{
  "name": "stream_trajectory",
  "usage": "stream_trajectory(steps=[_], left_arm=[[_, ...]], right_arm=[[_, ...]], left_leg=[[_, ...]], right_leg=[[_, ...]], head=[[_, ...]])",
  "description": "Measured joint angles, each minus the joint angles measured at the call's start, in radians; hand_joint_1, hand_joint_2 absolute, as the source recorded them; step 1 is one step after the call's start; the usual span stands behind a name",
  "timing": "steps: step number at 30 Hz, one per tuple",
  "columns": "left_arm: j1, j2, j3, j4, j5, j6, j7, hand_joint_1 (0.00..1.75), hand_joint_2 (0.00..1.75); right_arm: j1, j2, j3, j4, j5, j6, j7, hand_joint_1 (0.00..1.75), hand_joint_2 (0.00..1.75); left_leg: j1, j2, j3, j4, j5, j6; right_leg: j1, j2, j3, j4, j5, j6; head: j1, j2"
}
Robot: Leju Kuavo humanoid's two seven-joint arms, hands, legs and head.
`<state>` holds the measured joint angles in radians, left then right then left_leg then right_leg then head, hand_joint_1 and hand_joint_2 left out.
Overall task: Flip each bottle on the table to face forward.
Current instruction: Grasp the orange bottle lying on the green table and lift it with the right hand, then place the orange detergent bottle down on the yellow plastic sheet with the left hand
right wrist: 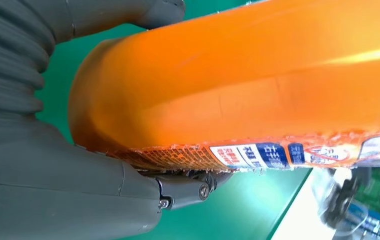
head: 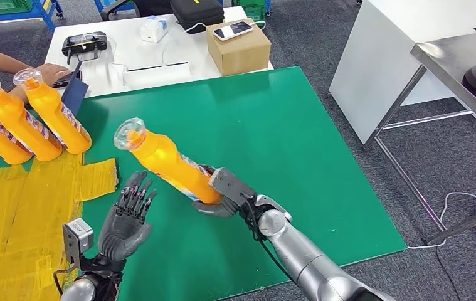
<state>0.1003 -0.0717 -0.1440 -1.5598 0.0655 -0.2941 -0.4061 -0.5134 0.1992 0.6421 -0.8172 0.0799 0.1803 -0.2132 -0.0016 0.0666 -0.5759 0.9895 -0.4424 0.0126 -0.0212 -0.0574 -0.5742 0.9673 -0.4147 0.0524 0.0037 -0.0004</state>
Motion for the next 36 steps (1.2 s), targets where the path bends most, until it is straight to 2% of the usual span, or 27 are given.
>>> stream_trajectory(steps=[6,17,23,27,35,36], left_arm=[[0.003,0.000,-0.034,-0.014,-0.031,0.012,-0.011,0.00,1.75],[0.002,0.000,-0.068,-0.029,-0.166,0.132,-0.068,0.00,1.75],[0.002,-0.002,-0.036,-0.024,-0.216,0.188,-0.056,0.00,1.75],[0.002,-0.002,-0.013,-0.011,-0.240,0.202,-0.050,0.00,1.75],[0.009,-0.002,-0.003,0.000,-0.260,0.212,-0.048,0.00,1.75],[0.009,-0.002,-0.003,0.000,-0.265,0.214,-0.046,0.38,1.75]], right_arm=[[-0.016,0.024,0.024,0.028,-0.003,0.001,0.002,1.75,1.75],[-0.033,0.088,0.116,0.104,0.014,0.014,0.007,1.75,1.75],[-0.005,0.126,0.260,0.120,0.031,0.018,0.019,1.75,1.75],[0.002,0.132,0.357,0.120,0.017,0.016,0.028,1.75,1.75],[-0.011,0.130,0.422,0.126,0.007,0.011,0.033,1.75,1.75],[-0.012,0.130,0.426,0.128,0.005,0.009,0.033,1.75,1.75]], left_leg=[[0.000,0.000,0.000,0.000,0.000,0.000],[0.000,0.000,-0.001,0.000,0.000,0.000],[0.000,0.000,-0.001,0.000,0.000,0.000],[0.000,0.000,-0.001,0.000,0.000,0.000],[0.000,0.000,-0.001,0.000,0.000,0.000],[0.000,0.000,-0.001,0.000,0.000,0.000]], right_leg=[[0.000,0.000,0.000,0.000,0.000,0.000],[0.000,0.000,-0.001,0.000,0.000,0.000],[0.000,0.000,-0.002,0.000,0.000,0.000],[0.000,0.000,-0.002,0.000,0.000,0.000],[0.000,0.000,-0.002,0.000,0.000,0.000],[0.000,0.000,-0.002,0.000,0.000,0.000]], head=[[0.000,0.000],[0.000,0.000],[0.000,0.000],[0.000,0.000],[0.000,0.000],[0.000,0.000]])
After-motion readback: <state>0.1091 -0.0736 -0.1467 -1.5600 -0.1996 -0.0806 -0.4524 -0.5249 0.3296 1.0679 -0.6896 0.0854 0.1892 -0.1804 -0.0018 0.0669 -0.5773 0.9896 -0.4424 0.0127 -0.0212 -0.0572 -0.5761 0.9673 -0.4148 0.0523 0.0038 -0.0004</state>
